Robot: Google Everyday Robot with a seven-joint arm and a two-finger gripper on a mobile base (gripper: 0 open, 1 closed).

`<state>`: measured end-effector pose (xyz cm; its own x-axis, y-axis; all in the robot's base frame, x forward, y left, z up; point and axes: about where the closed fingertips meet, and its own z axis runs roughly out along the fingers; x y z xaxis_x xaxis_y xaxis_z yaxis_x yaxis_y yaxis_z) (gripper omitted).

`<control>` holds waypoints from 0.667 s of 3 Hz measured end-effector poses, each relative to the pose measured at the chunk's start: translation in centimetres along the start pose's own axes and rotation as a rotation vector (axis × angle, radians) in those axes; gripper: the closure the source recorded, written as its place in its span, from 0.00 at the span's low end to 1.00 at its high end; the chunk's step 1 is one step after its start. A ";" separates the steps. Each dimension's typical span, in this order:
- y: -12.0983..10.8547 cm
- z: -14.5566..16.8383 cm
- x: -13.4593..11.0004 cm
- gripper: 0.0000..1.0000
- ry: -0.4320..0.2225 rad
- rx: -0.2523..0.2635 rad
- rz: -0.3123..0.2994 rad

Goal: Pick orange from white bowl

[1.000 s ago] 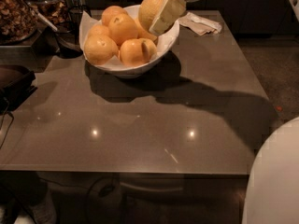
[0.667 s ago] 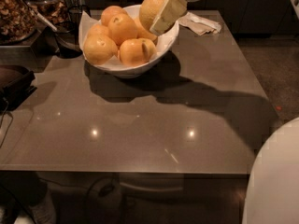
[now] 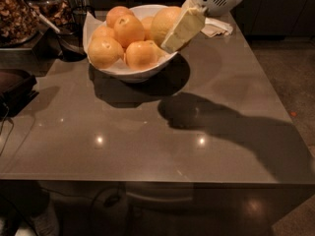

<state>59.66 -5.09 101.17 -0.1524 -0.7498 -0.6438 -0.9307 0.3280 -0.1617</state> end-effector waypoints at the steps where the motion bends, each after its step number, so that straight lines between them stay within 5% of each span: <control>1: 6.5 -0.8 1.5 1.00 0.016 -0.011 0.080; 2: 6.7 -0.7 1.7 1.00 0.021 -0.015 0.080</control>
Offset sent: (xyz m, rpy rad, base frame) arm -0.1003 0.0094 -0.0208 0.0210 0.0981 -0.0776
